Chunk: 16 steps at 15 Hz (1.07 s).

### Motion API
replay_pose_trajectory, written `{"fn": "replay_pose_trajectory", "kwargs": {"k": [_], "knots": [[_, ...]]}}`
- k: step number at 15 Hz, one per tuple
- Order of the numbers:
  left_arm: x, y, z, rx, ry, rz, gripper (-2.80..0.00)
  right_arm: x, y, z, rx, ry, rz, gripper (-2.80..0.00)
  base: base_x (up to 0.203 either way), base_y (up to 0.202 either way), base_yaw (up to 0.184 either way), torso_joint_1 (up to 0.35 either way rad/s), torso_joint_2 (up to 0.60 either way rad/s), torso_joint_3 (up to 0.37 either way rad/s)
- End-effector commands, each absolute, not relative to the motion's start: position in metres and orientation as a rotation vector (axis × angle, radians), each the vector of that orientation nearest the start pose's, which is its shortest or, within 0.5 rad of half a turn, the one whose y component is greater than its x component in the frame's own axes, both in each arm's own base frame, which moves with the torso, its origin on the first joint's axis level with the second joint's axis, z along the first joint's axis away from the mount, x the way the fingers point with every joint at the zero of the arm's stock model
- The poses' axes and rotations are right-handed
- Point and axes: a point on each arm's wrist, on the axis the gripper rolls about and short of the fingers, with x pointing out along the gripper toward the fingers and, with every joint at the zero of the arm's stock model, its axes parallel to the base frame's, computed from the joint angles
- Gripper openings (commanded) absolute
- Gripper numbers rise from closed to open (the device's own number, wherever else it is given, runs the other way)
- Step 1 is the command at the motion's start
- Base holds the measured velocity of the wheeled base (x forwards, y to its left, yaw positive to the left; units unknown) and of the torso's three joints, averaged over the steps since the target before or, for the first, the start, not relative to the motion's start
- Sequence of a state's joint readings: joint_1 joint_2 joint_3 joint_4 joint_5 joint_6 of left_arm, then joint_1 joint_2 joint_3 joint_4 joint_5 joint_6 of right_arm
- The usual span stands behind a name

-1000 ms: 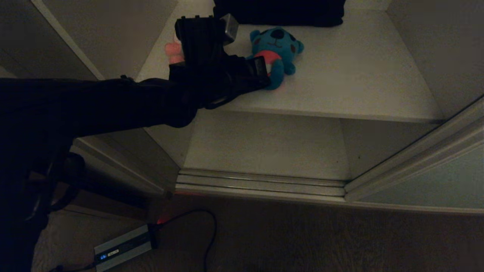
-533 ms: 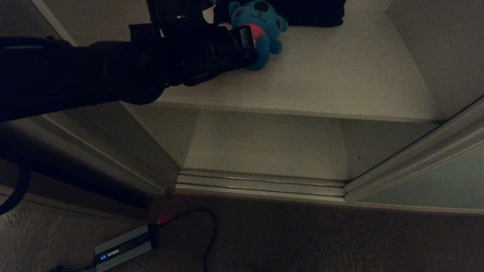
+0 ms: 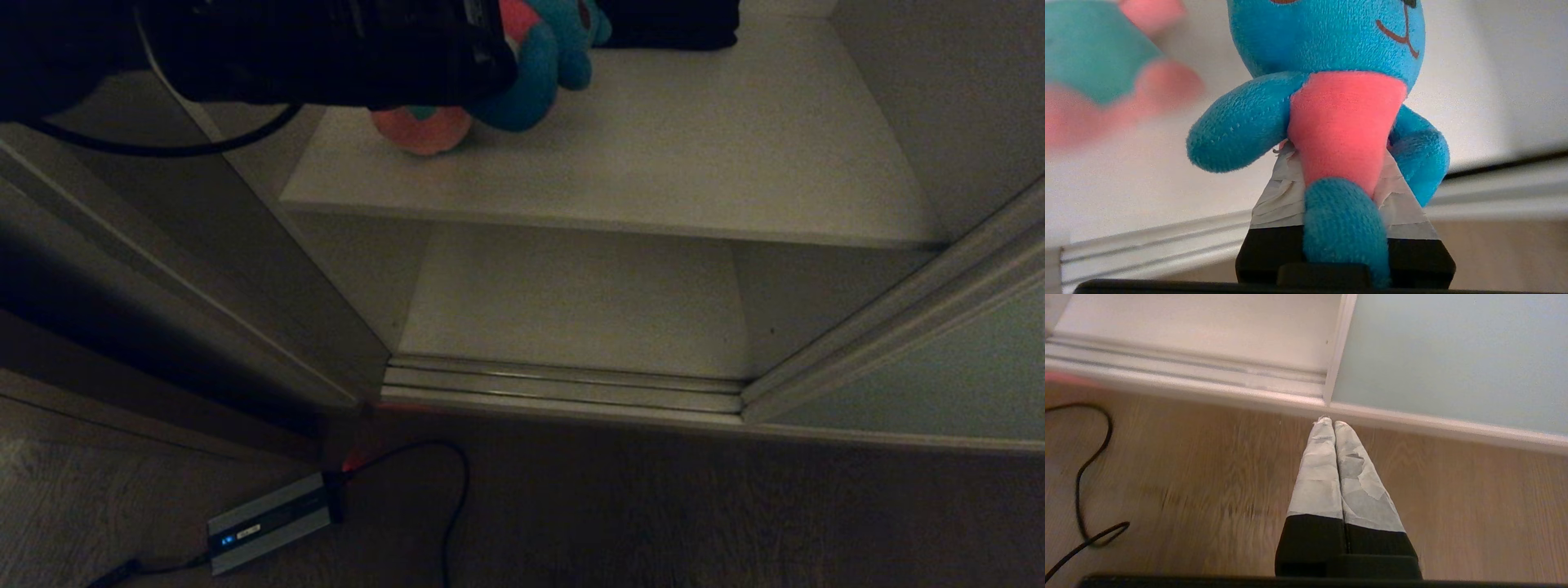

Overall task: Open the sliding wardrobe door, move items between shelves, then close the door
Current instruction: Place the blue doll on the lower shelf

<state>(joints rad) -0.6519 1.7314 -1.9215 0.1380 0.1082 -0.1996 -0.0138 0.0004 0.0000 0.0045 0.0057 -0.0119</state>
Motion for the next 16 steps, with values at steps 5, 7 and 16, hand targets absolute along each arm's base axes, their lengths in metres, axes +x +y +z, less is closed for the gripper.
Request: {"fn": "replay_pose_trajectory", "kwargs": {"k": [5, 7, 16], "knots": [[0.226, -0.172, 0.423, -0.233, -0.029, -0.52, -2.8, -0.022, 0.0, 0.074, -0.012, 0.009, -0.008, -2.8, -0.193, 0.0, 0.0, 0.0, 0.0, 0.003], [0.227, -0.172, 0.417, -0.222, 0.009, -0.48, -2.8, -0.022, 0.0, 0.074, -0.012, 0.01, -0.008, -2.8, -0.064, 0.0, -0.003, -0.005, 0.0, 0.002], [0.186, -0.141, 0.383, -0.16, 0.183, -0.502, -2.8, -0.022, 0.0, 0.074, -0.012, 0.009, -0.008, -2.8, 0.0, 0.0, 0.0, 0.002, 0.0, -0.04]]}}
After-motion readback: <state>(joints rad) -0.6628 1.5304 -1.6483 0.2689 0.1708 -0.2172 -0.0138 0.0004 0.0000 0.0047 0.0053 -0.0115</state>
